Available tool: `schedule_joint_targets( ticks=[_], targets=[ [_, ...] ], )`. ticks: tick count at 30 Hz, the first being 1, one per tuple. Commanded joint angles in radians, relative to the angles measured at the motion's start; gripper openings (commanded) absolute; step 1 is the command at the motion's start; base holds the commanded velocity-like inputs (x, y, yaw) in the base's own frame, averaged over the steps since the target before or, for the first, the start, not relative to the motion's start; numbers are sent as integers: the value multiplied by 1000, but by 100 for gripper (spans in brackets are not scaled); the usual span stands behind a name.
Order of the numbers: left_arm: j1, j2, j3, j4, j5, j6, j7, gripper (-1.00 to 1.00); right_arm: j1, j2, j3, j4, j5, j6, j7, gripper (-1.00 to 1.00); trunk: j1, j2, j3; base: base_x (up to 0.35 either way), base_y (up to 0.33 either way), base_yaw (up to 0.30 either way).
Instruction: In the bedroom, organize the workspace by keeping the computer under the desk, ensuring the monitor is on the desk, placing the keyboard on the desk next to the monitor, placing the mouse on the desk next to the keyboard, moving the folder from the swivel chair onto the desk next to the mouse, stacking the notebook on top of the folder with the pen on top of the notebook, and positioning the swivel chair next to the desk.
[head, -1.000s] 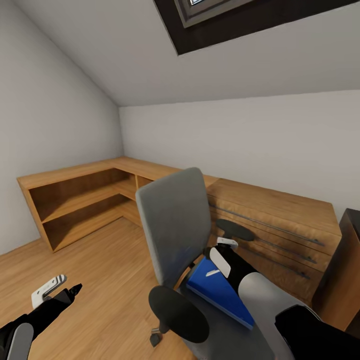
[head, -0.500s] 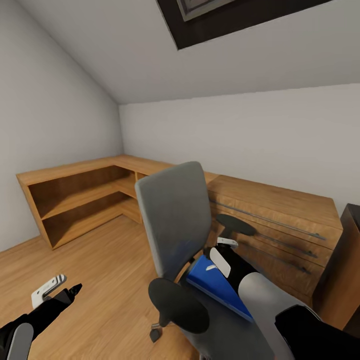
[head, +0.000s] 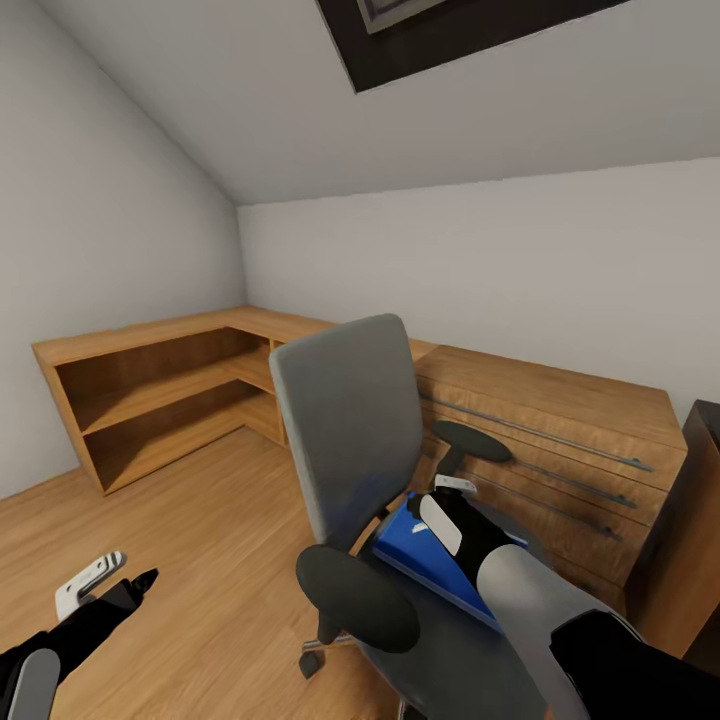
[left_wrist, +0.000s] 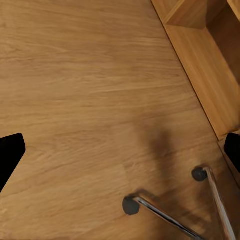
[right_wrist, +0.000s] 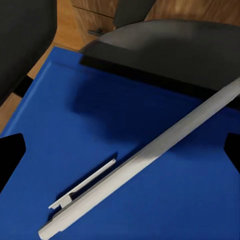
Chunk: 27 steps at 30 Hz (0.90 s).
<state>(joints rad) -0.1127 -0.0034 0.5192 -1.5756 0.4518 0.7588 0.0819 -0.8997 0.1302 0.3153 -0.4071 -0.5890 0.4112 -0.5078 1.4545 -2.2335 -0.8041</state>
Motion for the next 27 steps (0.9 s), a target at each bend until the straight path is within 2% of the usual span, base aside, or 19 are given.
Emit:
schedule_joint_targets(
  ticks=[1, 8, 12, 27],
  targets=[
    [-1, 0, 6, -1, 11, 5, 9, 100, -1, -1, 8, -1, -8, 5, -7, 100, 0, -1, -1, 0, 0, 0],
    [-1, 0, 17, -2, 12, 6, 7, 100, -1, 0, 8, -1, -8, 7, -7, 100, 0, -1, -1, 0, 0, 0],
    [-1, 0, 19, -3, 12, 7, 7, 100, -1, 0, 8, -1, -8, 8, -7, 100, 7, -15, -7, 0, 0, 0],
    [-1, 0, 20, -3, 13, 7, 7, 100, -1, 0, 8, -1, -8, 8, -9, 100, 7, -15, -7, 0, 0, 0]
  ],
)
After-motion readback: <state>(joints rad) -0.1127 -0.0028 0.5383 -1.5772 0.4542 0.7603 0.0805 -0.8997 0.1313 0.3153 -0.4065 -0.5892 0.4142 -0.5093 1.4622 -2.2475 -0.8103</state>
